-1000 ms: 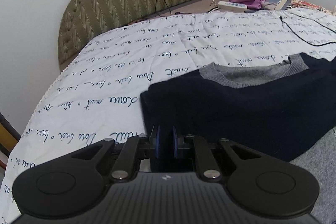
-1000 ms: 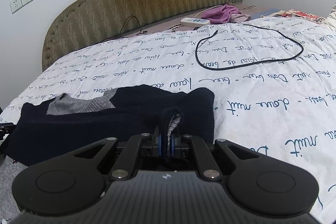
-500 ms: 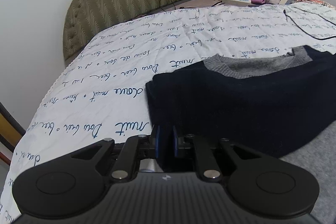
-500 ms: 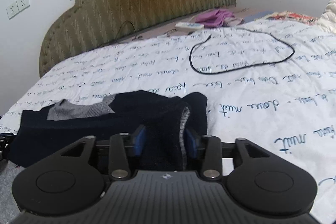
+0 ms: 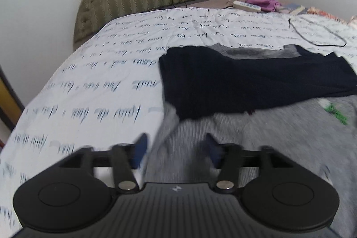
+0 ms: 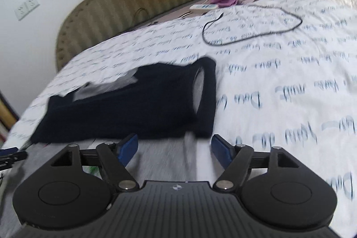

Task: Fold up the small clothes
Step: 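Move both open grippers to the grey sweater hem, then grasp the grey hem with the left gripper while the right gripper grasps it too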

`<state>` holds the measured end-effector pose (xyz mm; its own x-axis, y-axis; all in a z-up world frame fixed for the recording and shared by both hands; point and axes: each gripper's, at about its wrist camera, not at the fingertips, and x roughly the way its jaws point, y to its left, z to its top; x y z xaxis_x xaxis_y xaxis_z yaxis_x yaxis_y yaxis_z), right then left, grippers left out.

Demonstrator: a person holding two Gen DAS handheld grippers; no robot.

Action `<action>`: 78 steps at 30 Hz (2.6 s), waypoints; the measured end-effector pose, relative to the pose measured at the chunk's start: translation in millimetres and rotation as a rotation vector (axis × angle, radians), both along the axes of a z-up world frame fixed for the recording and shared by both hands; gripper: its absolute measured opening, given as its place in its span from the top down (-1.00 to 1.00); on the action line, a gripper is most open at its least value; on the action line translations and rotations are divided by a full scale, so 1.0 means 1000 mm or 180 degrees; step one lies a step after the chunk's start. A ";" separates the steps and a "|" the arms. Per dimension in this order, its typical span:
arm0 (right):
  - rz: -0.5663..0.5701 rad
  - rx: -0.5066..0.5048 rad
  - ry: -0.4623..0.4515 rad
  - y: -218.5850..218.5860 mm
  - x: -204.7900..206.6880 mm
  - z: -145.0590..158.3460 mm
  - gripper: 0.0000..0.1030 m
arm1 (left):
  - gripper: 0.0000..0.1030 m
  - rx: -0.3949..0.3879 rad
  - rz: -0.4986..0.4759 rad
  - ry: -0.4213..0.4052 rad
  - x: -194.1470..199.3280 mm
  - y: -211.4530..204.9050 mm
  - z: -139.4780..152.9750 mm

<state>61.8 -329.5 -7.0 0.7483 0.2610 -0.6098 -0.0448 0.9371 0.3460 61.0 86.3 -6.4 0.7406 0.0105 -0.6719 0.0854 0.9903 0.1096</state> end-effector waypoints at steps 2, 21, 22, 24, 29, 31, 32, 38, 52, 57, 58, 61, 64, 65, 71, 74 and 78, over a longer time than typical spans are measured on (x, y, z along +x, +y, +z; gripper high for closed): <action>0.0072 0.0060 0.0022 0.000 -0.017 0.001 -0.52 | -0.27 -0.0061 -0.0044 0.0052 -0.018 0.004 0.000; 0.0366 0.0160 0.0037 0.011 -0.136 -0.003 -0.85 | -0.33 -0.0368 -0.0100 0.0334 -0.127 0.033 -0.007; 0.0387 0.0153 0.0035 0.012 -0.141 -0.003 -0.85 | -0.35 -0.0403 -0.0122 0.0368 -0.131 0.035 -0.007; 0.0436 0.0153 0.0038 0.011 -0.151 -0.002 -0.86 | -0.36 -0.0477 -0.0199 0.0444 -0.140 0.038 -0.008; 0.0547 0.0312 0.0087 0.002 -0.173 -0.002 -0.86 | -0.36 -0.0672 -0.0419 0.0589 -0.160 0.047 -0.006; 0.0601 0.0386 0.0128 -0.004 -0.183 -0.001 -0.86 | -0.36 -0.0777 -0.0483 0.0668 -0.166 0.054 -0.006; 0.0630 0.0408 0.0154 -0.007 -0.188 -0.001 -0.86 | -0.36 -0.0821 -0.0487 0.0686 -0.170 0.059 -0.006; 0.0967 0.0423 0.0344 -0.021 -0.224 0.002 -0.85 | -0.55 -0.1243 -0.0551 0.0770 -0.192 0.087 -0.009; 0.1808 0.0668 0.0404 0.054 -0.229 -0.002 -0.76 | -0.72 -0.1440 -0.1046 0.0767 -0.198 0.027 -0.018; 0.1935 0.0720 0.0385 0.078 -0.221 -0.003 -0.71 | -0.72 -0.1423 -0.1166 0.0792 -0.193 0.004 -0.020; 0.1962 0.0724 0.0376 0.083 -0.220 -0.002 -0.71 | -0.72 -0.1412 -0.1174 0.0788 -0.192 0.001 -0.020; 0.2048 0.0744 0.0353 0.100 -0.217 -0.003 -0.71 | -0.72 -0.1439 -0.1209 0.0799 -0.191 -0.008 -0.020; 0.2132 0.0641 0.0292 0.116 -0.215 -0.001 -0.67 | -0.72 -0.1408 -0.1278 0.0832 -0.191 -0.017 -0.020; 0.2149 0.0567 0.0269 0.120 -0.215 0.000 -0.60 | -0.71 -0.1348 -0.1290 0.0822 -0.192 -0.020 -0.020; 0.1978 0.0245 0.0270 0.115 -0.217 0.005 0.48 | -0.02 -0.1036 -0.1296 0.0773 -0.197 -0.029 -0.017; 0.1935 0.0331 0.0310 0.105 -0.218 0.002 0.53 | 0.49 -0.0921 -0.1189 0.0770 -0.197 -0.027 -0.016; 0.1952 0.0551 0.0261 0.099 -0.217 0.001 0.55 | 0.70 -0.1024 -0.1095 0.0811 -0.191 -0.020 -0.013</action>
<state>-155.1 -230.4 -5.8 0.3846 0.7264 -0.5695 -0.5218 0.6801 0.5150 -129.8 66.3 -19.0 0.4779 -0.4402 -0.7602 0.3952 0.8806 -0.2614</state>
